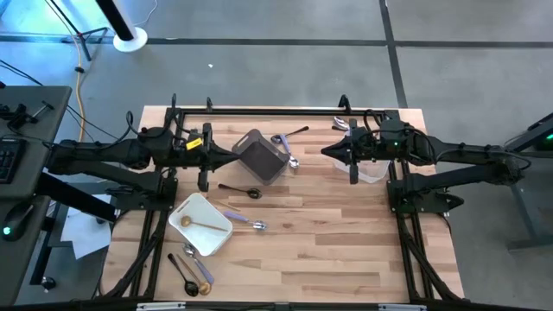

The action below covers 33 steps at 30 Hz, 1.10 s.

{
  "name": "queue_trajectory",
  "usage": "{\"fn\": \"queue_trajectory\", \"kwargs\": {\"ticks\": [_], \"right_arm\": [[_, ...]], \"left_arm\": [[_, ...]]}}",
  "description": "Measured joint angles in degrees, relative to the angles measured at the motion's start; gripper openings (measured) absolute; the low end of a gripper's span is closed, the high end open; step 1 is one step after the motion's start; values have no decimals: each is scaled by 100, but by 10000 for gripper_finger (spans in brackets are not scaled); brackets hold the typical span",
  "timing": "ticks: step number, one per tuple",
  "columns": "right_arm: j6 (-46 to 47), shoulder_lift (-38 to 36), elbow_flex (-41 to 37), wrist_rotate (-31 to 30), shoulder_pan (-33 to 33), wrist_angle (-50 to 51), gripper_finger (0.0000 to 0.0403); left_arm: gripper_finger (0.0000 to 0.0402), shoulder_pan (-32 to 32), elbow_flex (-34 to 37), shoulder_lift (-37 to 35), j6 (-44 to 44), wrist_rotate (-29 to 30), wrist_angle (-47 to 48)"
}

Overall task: Sort silverware by color (type)
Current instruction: Put the top right gold spoon into the white bin

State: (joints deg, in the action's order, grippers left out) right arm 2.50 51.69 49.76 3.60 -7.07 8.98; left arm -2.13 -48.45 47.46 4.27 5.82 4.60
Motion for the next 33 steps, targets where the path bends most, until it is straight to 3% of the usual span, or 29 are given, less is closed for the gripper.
{"fn": "queue_trajectory", "kwargs": {"ticks": [22,25,28,33], "right_arm": [[2,-1,0,1,0,1,0],[345,1,0,-24,0,-6,0],[1172,18,0,-426,0,-32,0],[1940,178,-2,-1796,-56,-36,0]], "left_arm": [[0,0,0,0,0,-2,31],[0,0,0,0,2,-2,31],[0,0,2,0,16,-2,-96],[0,0,2,-23,14,183,-423]]}}
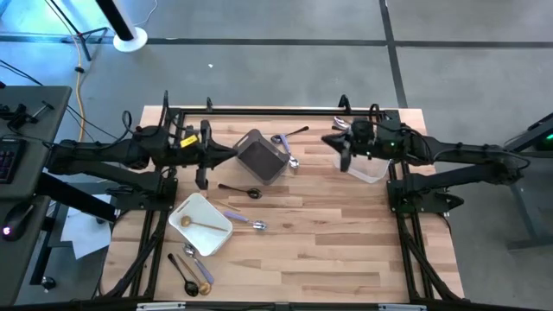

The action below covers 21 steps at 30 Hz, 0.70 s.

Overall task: Sort silverware by color (type)
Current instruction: Put the top right gold spoon into the white bin

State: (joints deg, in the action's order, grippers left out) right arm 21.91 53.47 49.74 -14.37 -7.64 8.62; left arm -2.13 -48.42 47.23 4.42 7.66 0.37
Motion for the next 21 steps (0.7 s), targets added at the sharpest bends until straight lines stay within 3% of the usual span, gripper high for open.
{"fn": "queue_trajectory", "kwargs": {"ticks": [3,5,12,21], "right_arm": [[779,183,0,-649,-249,7,0],[1143,328,0,-593,-539,23,0],[1708,946,0,691,-2013,407,0],[675,1977,32,2261,-4480,715,0]], "left_arm": [[0,0,0,5,-104,176,51],[0,2,0,1,-203,192,76],[0,5,0,3,-264,199,91],[0,112,0,3,-252,300,84]]}}
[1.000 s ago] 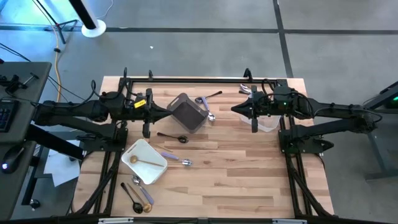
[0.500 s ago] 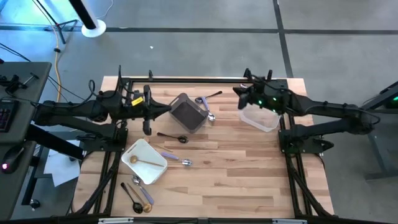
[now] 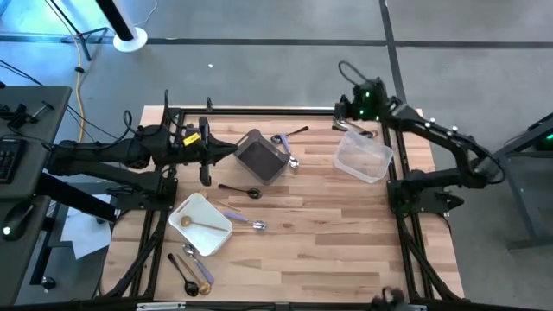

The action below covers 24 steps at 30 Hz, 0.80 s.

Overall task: Sort silverware by color (type)
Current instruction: Put the top right gold spoon into the white bin

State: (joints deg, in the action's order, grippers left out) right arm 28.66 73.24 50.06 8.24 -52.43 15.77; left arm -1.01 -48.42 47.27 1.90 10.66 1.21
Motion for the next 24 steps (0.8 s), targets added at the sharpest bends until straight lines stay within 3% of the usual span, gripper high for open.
{"fn": "queue_trajectory", "kwargs": {"ticks": [4,9,15,24], "right_arm": [[-703,729,330,347,-817,323,0],[-1246,1718,1048,387,-1294,1214,0],[-1726,2632,1776,393,-1363,2500,0],[-2017,3256,1895,379,-1372,2804,1]], "left_arm": [[0,1,0,0,86,594,0],[0,4,0,0,103,1131,-33],[0,4,0,0,95,1289,-28],[0,4,0,-2,91,1293,53]]}}
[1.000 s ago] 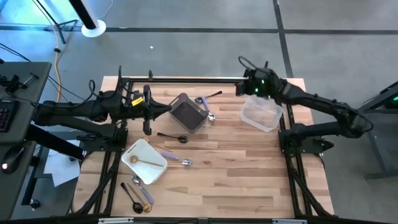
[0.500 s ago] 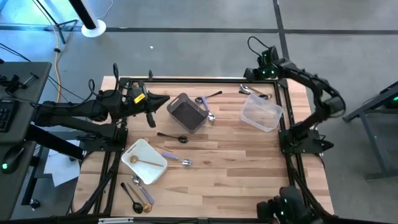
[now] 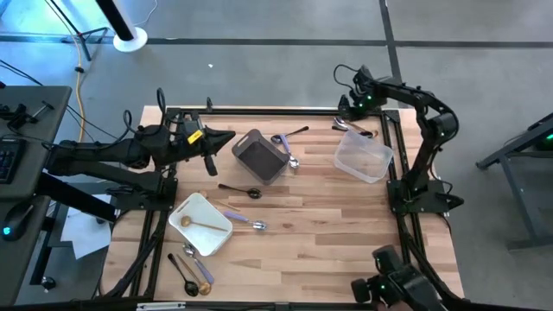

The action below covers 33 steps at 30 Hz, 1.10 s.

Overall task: Sort silverware by color (type)
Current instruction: Put the top right gold spoon into the white bin

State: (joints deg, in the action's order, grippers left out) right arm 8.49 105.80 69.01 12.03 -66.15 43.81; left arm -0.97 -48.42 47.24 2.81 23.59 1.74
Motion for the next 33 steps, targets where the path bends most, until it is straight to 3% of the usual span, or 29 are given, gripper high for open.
{"fn": "queue_trajectory", "kwargs": {"ticks": [5,11,14,22,33], "right_arm": [[-107,142,-4,-574,2,30,1],[-173,143,-4,-607,-28,-32,3],[-325,142,-5,-646,-26,48,24],[-360,144,-9,-758,-22,133,125],[-446,143,-59,-903,-20,164,133]], "left_arm": [[0,0,0,0,0,0,-9],[0,0,0,0,0,0,-9],[0,-2,0,0,7,-1,-9],[0,-2,-2,0,5,-2,-35],[0,-2,-2,0,253,-4,-35]]}}
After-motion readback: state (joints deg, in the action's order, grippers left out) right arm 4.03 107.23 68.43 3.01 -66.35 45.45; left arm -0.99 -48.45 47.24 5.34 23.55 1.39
